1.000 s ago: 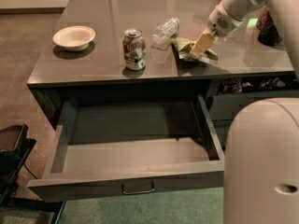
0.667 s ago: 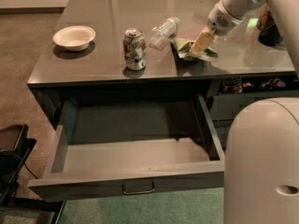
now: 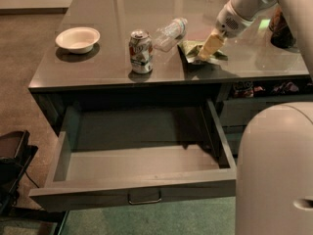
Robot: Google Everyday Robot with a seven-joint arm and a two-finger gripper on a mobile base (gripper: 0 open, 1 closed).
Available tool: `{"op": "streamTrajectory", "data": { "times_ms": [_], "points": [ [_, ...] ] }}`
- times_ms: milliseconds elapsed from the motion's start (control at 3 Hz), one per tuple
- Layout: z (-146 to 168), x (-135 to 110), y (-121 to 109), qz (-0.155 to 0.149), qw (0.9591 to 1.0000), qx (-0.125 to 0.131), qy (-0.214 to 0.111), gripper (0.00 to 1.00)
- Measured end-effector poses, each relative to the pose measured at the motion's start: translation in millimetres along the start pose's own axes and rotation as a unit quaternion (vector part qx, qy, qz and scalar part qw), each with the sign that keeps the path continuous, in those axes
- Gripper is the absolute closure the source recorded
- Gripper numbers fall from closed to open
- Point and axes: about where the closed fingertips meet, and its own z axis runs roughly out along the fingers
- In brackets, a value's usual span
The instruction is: Place green jalapeno chip bag into top drawer
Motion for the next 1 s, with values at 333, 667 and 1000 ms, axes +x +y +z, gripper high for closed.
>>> {"op": "streamTrajectory", "data": {
  "times_ms": [333,667,1000],
  "points": [
    [-13.4,1.8,14.8,-0.044,0.999,0.004,0.009,1.0],
    [-41.9,5.7,39.6,-0.096,0.9952,0.01,0.013,1.0],
    [-90.6,8.0,77.9,-0.134,0.9908,0.021,0.005,1.0]
  ]
}}
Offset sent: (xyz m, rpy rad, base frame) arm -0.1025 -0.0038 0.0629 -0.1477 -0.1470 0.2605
